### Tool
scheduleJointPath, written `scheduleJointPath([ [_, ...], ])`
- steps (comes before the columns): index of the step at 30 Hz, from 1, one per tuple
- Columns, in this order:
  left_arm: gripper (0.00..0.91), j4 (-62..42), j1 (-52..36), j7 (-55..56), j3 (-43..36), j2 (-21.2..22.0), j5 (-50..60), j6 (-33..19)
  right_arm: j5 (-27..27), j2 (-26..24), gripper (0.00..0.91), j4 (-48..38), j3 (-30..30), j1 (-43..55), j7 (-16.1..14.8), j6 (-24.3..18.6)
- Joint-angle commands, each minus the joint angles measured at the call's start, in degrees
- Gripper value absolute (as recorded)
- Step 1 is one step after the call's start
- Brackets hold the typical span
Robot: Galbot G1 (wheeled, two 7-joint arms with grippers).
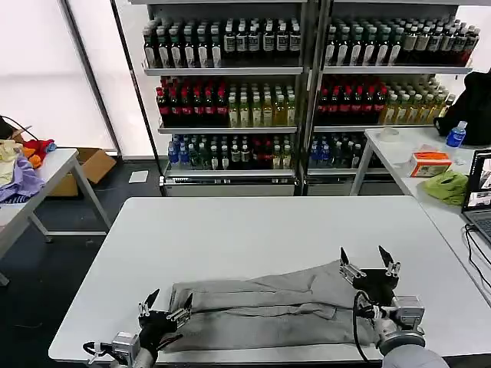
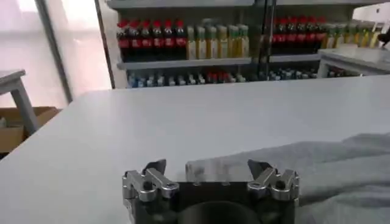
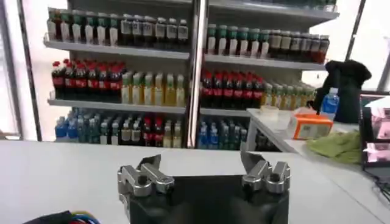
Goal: Fold and organize the clothes.
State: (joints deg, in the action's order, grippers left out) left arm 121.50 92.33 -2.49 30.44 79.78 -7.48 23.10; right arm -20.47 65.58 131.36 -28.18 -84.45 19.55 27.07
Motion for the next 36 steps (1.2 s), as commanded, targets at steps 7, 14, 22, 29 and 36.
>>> scheduleJointPath([
  [7, 0.907, -2.5, -0.3, 0.0, -0.2, 0.3, 0.1, 0.3, 0.9, 0.3, 0.907, -0.5, 1.9, 0.1, 0.1, -0.4],
  [14, 0.484, -4.3, -0.3, -0.5, -0.8, 0.1, 0.6, 0.2, 1.1, 0.3, 0.907, -0.4, 1.8, -0.4, 0.1, -0.5],
  [22, 0.010, -5.3, 0.3, -1.4, -1.2, 0.2, 0.9, 0.6, 1.1, 0.4, 0.907, -0.2, 1.8, -0.7, 0.2, -0.7],
  [29, 0.000, -5.6, 0.1, -1.5, -1.2, 0.4, 0.7, -0.7, 0.8, 0.2, 0.907, -0.7, 1.4, -0.4, 0.4, -0.9],
  [36, 0.000, -3.5, -1.9, 0.0, 2.9, -0.6, -2.3, -1.6, 0.7, -0.1, 0.907, -0.9, 1.5, 0.7, 0.5, -0.8],
])
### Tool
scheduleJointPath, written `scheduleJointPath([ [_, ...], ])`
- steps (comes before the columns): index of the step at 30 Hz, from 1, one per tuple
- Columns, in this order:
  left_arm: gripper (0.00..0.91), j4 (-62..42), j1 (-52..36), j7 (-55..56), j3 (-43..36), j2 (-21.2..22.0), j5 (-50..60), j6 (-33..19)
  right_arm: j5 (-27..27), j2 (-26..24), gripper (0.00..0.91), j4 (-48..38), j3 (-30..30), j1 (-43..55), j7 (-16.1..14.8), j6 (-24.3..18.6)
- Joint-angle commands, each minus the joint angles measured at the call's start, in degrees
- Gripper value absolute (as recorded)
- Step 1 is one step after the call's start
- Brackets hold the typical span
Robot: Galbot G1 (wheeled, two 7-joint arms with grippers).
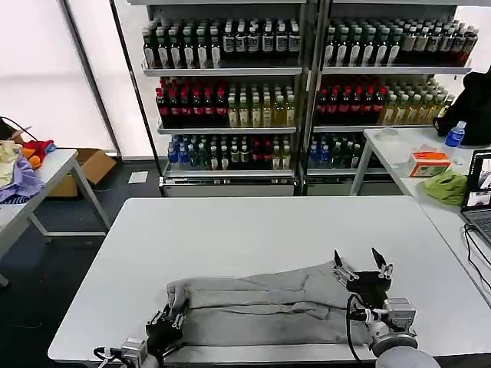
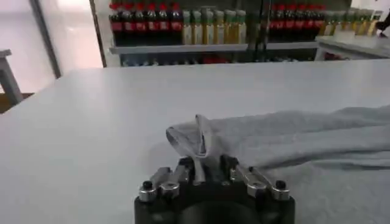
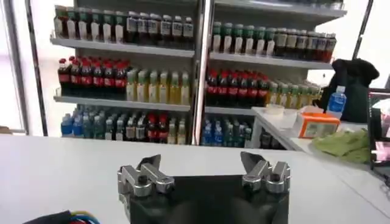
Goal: Fold and organize the clothes.
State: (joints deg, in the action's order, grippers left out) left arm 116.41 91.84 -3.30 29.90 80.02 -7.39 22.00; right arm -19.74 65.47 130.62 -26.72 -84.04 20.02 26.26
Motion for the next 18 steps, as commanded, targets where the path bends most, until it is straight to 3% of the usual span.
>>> scheduleJointPath([
  [1, 0.000, 2.3, -2.1, 1.0, 5.0, -1.6, -3.0, -0.2, 0.0, 0.0, 0.907, -0.2, 0.2, 0.5, 0.0, 0.0],
  [5, 0.000, 4.0, -3.7, 1.2, 14.6, -6.0, -7.3, 0.8, 0.0, 0.0, 0.907, -0.7, 0.8, 1.1, 0.0, 0.0],
  [13, 0.000, -3.6, -5.1, -0.3, 35.5, -26.1, -13.1, 1.2, 0.1, 0.1, 0.907, -0.7, 1.3, 1.6, 0.1, 0.2],
  [18, 0.000, -7.1, -5.4, -1.5, 38.1, -29.5, -10.7, 0.2, 0.2, 0.5, 0.907, -0.3, 1.3, 0.9, 0.1, 0.2],
])
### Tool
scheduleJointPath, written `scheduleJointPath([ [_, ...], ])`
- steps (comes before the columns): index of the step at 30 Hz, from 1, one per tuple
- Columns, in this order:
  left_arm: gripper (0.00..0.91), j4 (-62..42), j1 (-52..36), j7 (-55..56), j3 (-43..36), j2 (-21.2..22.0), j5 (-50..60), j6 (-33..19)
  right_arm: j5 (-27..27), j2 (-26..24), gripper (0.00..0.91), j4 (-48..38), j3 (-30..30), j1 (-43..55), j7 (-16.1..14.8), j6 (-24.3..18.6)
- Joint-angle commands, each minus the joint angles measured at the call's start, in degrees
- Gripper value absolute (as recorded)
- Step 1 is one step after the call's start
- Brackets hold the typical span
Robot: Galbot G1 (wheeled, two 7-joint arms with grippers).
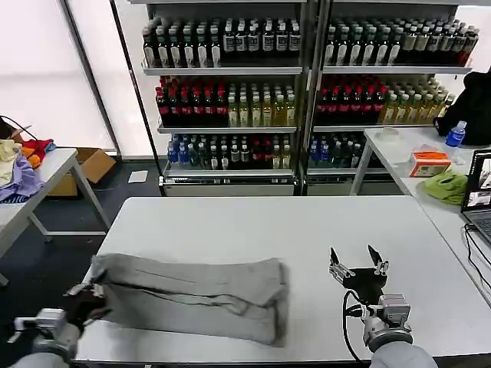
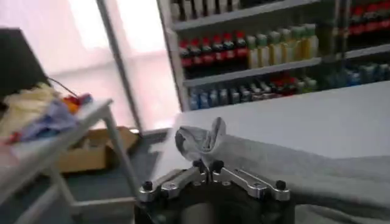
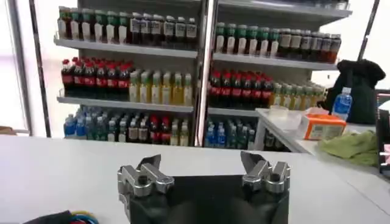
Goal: Fold and organize the clothes.
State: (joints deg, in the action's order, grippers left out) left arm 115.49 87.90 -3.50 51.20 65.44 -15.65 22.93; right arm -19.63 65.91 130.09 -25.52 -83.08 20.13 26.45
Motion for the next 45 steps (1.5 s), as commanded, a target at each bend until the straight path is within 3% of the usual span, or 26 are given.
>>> scheduleJointPath([
  [1, 0.000, -6.1, -1.6, -1.3, 16.0, -14.8, -1.7, -0.9, 0.1, 0.2, 0.907, 0.3, 0.1, -0.1, 0.0, 0.0],
  [3, 0.000, -5.1, -1.5, -1.4, 13.6, -13.9, -0.9, -1.0, 0.2, 0.4, 0.907, 0.4, 0.1, -0.4, 0.1, 0.0],
  [11, 0.000, 2.5, -0.9, -1.5, -2.8, -2.7, 5.3, -0.8, 0.6, 0.8, 0.907, 1.6, -1.3, -2.3, 0.2, 0.1],
  [18, 0.000, 4.3, -1.8, -1.3, -16.1, 4.0, 9.0, 0.0, 1.2, 1.3, 0.907, 3.3, -2.5, -3.7, 0.3, 0.3],
  [32, 0.000, 6.2, -3.0, -0.2, -29.6, 8.6, 9.9, 2.9, 3.2, 3.5, 0.907, 5.1, -2.5, -6.0, 0.4, 0.0],
  [45, 0.000, 6.3, -4.7, 0.5, -31.1, 9.2, 8.1, 4.1, 5.0, 4.2, 0.907, 5.8, -0.9, -8.0, 0.3, -0.5],
])
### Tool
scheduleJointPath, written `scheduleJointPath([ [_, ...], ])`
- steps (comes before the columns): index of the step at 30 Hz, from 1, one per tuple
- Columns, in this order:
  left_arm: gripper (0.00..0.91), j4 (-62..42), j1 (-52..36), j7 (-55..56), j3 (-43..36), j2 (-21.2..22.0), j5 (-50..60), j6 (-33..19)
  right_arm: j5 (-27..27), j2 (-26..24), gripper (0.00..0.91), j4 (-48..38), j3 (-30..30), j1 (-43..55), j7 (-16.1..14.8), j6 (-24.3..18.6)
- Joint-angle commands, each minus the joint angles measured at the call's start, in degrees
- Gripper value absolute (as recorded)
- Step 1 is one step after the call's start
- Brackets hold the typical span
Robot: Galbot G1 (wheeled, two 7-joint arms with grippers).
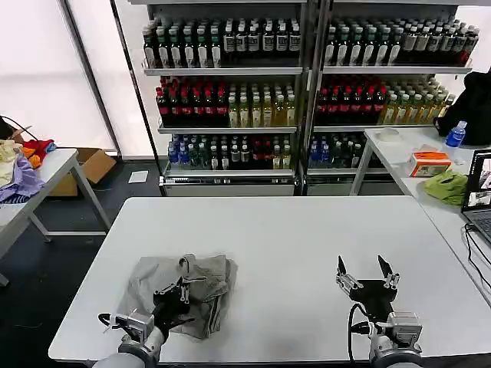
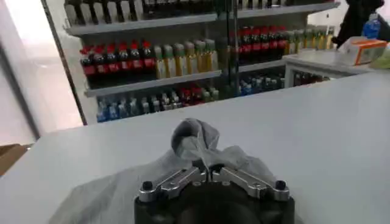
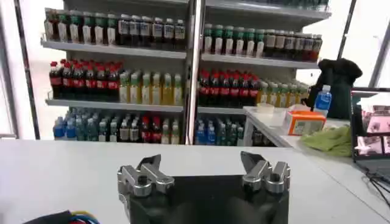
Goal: Fold and organize the clothes.
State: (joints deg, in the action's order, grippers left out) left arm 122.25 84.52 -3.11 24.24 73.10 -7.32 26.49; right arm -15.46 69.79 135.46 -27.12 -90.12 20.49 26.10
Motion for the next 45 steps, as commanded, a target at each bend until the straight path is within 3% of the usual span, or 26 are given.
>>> scheduleJointPath([
  [1, 0.000, -0.7, -1.6, 0.1, -4.1, 1.7, -0.2, 0.4, 0.9, 0.3, 0.907, 0.4, 0.8, -1.1, 0.0, -0.2],
  [15, 0.010, -5.2, -2.0, -0.9, -5.4, 4.4, -2.1, -0.9, 0.8, 0.2, 0.907, -1.1, 1.9, -0.1, -0.2, -0.6],
  [16, 0.081, -5.2, -2.0, -0.9, -5.4, 4.5, -2.2, -1.0, 0.8, 0.2, 0.907, -1.2, 2.1, 0.0, -0.2, -0.7],
  [17, 0.675, -5.1, -2.1, -0.9, -5.3, 4.9, -2.4, -1.2, 0.8, 0.2, 0.907, -1.3, 2.5, 0.1, -0.3, -0.7],
  [18, 0.887, -5.1, -2.0, -0.8, -5.3, 5.2, -3.1, -1.6, 0.8, 0.1, 0.907, -1.7, 2.8, 0.3, -0.3, -0.8],
  [28, 0.907, -2.5, -0.7, 0.0, -6.6, 6.1, -10.5, -2.1, 0.9, -0.7, 0.907, -1.9, 4.1, 1.8, -0.3, -0.1],
  [34, 0.907, -2.6, -0.7, -0.6, -5.1, 5.7, -9.2, -2.8, 0.8, -0.9, 0.907, -2.2, 3.9, 1.5, -0.5, -0.6],
  [39, 0.907, 2.1, 0.6, -0.7, -4.2, 5.4, -19.9, -1.8, 1.0, -0.8, 0.907, -3.0, 4.4, 1.4, -0.4, -1.3],
  [45, 0.907, 5.8, 0.1, 1.9, 1.1, 4.2, -20.8, -1.3, 1.0, -0.8, 0.907, -2.8, 5.6, 1.9, -0.5, -1.5],
])
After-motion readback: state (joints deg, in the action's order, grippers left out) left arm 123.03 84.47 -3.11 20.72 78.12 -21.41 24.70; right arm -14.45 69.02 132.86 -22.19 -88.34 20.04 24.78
